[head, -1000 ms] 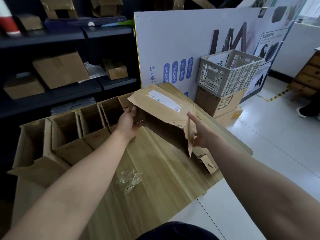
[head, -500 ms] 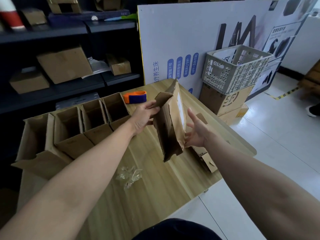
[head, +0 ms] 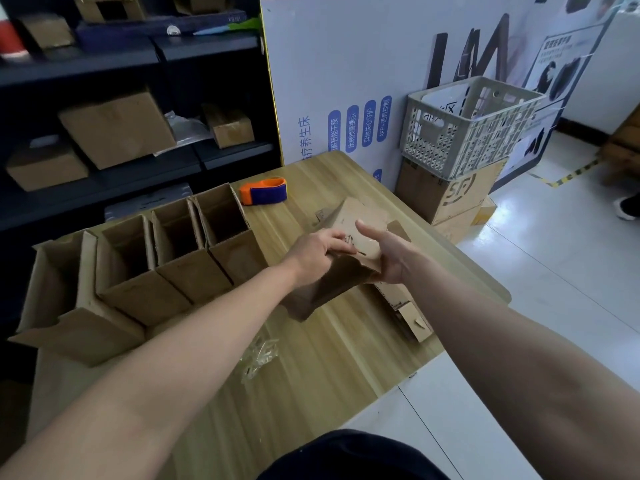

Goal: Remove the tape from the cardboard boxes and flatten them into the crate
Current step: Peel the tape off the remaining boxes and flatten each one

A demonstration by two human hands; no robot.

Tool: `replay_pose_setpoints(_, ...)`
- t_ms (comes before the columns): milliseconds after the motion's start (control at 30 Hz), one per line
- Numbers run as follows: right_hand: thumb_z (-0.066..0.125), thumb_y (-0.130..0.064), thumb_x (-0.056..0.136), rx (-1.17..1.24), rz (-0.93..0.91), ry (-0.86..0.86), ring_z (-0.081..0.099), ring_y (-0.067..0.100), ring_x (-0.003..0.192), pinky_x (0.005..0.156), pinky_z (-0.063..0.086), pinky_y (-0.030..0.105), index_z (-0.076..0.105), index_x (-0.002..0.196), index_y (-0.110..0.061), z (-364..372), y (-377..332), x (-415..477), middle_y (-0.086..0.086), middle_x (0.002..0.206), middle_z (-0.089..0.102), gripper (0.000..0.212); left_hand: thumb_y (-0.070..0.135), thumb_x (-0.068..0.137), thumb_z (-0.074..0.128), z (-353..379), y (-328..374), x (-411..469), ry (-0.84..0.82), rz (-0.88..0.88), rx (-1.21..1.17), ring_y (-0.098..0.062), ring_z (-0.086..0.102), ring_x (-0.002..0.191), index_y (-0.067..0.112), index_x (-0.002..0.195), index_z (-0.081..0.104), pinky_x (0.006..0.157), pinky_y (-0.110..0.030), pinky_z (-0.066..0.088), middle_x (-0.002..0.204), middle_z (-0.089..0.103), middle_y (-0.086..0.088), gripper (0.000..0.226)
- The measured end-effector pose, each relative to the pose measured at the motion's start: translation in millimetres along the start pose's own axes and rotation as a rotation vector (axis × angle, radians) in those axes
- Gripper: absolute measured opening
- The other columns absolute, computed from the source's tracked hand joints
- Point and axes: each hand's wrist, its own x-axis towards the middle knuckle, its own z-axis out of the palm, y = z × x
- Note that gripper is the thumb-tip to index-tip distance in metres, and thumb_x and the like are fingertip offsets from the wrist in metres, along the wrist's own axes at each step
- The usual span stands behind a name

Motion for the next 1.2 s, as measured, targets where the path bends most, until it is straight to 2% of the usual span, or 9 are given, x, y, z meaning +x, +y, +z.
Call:
replay_pose_setpoints(100,0.077,-0.035,0.075,0.038,0.012,0.05,0.07,0.026,0.063,0.052,0.056,0.034,0.056,0.108,-0.004,-7.4,-0.2,2.3,0.014,0.077,0.072,0.05,-0.011,0.08,0.044,2.3,6.5,-1.9,-0.046,-0.043,-0.035,-0.001,0.039,0.123,0.026,0.117,0.066,0.094,0.004,0.025,0.14,0.045,0.008,0.057)
replay_pose_setpoints(233,0.073,-0.013,0.078,-0.115,0.02,0.163,0.069,0.028,0.077,0.063,0.058,0.037,0.055,0.115,-0.003,-13.9,-1.8,7.2,0.015,0.094,0.07,0.042,-0.01,0.075,0.042,5.2,8.3,-0.6,-0.105,-0.118,-0.138,-0.01,0.04,0.128,0.026,0.107,0.067,0.109,-0.027,0.031,0.137,0.047,0.005,0.054)
replay_pose_setpoints(367,0.074,-0.005,0.077,-0.235,0.006,0.248,0.07,0.032,0.084,0.072,0.058,0.044,0.056,0.109,-0.002,-17.0,-3.3,10.8,0.017,0.101,0.069,0.036,-0.005,0.084,0.042,6.4,-0.4,0.7,0.033,-0.215,-0.259,-0.012,0.05,0.118,0.024,0.105,0.066,0.1,-0.027,0.04,0.123,0.058,0.002,0.043)
replay_pose_setpoints(533,0.075,-0.013,0.077,-0.25,0.017,0.201,0.07,0.03,0.084,0.067,0.057,0.039,0.054,0.109,-0.007,-37.1,-8.8,11.5,0.014,0.1,0.069,0.039,0.031,0.091,0.057,-19.2,-47.3,2.0,0.406,-0.756,-0.04,-0.031,0.039,0.128,0.012,0.138,0.041,0.1,-0.04,0.039,0.142,0.038,-0.015,0.053)
replay_pose_setpoints(633,0.073,-0.014,0.077,-0.278,0.036,0.167,0.072,0.029,0.076,0.058,0.056,0.035,0.053,0.11,-0.007,-47.8,-8.8,12.1,0.015,0.097,0.07,0.039,0.05,0.09,0.051,-28.1,-63.6,-1.7,0.413,-0.958,-0.368,-0.034,0.039,0.13,0.007,0.143,0.03,0.106,-0.046,0.036,0.145,0.037,-0.015,0.072)
replay_pose_setpoints(800,0.076,-0.026,0.073,-0.307,0.021,0.179,0.07,0.027,0.084,0.066,0.054,0.034,0.055,0.113,-0.01,-64.2,-2.8,16.3,0.011,0.099,0.069,0.048,0.029,0.101,0.036,-36.6,-73.3,-6.3,0.525,-0.943,-0.866,-0.033,0.053,0.117,0.007,0.134,0.044,0.097,-0.048,0.044,0.134,0.052,-0.015,0.04)
replay_pose_setpoints(967,0.061,-0.049,0.085,-0.073,-0.177,-0.059,0.066,0.025,0.089,0.069,0.055,0.037,0.061,0.109,-0.017,-40.4,0.0,22.1,0.009,0.105,0.061,0.04,0.034,0.099,0.042,-29.8,-51.8,-5.4,0.115,-0.783,-0.879,-0.03,0.06,0.101,0.028,0.116,0.059,0.073,-0.042,0.054,0.118,0.059,-0.011,0.025)
replay_pose_setpoints(1100,0.064,-0.076,0.058,-0.139,-0.162,-0.177,0.066,0.04,0.098,0.082,0.054,0.053,0.048,0.129,-0.02,4.2,-2.5,13.7,0.014,0.126,0.052,0.091,0.035,0.097,0.044,1.8,-8.6,9.2,0.112,-0.695,-0.79,-0.023,0.059,0.078,0.021,0.092,0.063,0.065,-0.032,0.049,0.084,0.064,-0.004,0.024)
replay_pose_setpoints(1200,0.054,-0.083,0.049,-0.173,-0.133,-0.223,0.06,0.042,0.108,0.095,0.045,0.058,0.04,0.141,-0.019,18.9,-0.3,7.6,0.015,0.135,0.046,0.113,0.039,0.097,0.044,12.5,3.8,19.1,0.148,-0.67,-0.769,-0.017,0.061,0.076,0.024,0.106,0.061,0.06,-0.028,0.048,0.083,0.065,0.002,0.025)
